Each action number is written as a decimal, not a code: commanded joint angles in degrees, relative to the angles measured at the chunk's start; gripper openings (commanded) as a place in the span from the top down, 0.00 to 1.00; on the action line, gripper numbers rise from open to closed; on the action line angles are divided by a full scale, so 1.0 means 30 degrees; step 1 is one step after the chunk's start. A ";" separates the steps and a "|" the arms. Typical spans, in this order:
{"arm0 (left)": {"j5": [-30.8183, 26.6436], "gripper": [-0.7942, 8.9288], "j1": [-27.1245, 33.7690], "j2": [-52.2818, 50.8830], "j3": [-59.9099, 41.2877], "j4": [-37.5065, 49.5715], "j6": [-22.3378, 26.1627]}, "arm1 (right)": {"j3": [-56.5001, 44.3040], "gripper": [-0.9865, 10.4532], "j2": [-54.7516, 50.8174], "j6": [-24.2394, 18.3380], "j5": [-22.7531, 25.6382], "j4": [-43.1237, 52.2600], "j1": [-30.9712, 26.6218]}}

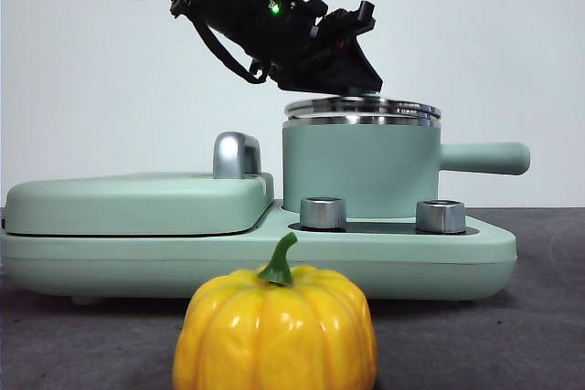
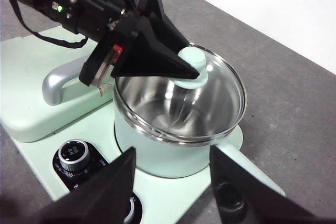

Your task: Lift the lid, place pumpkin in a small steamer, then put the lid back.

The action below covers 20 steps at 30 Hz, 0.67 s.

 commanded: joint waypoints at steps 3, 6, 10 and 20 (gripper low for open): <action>0.0022 0.91 -0.0211 -0.1217 0.0597 0.0845 0.0044 | 0.0335 0.72 0.0131 0.0262 0.0000 0.0189 0.0117; -0.0313 0.91 -0.0211 -0.1989 0.0597 0.0816 0.0036 | 0.0335 0.72 0.0131 0.0270 0.0000 0.0189 0.0117; -0.1362 0.91 -0.0197 -0.3257 0.0597 -0.0160 -0.0415 | 0.0335 0.72 0.0131 0.0270 -0.0007 0.0197 0.0124; -0.2331 0.91 0.0597 -0.6659 0.0597 -0.6266 -0.0393 | 0.0335 0.72 0.0124 0.0226 -0.0022 0.0189 0.0124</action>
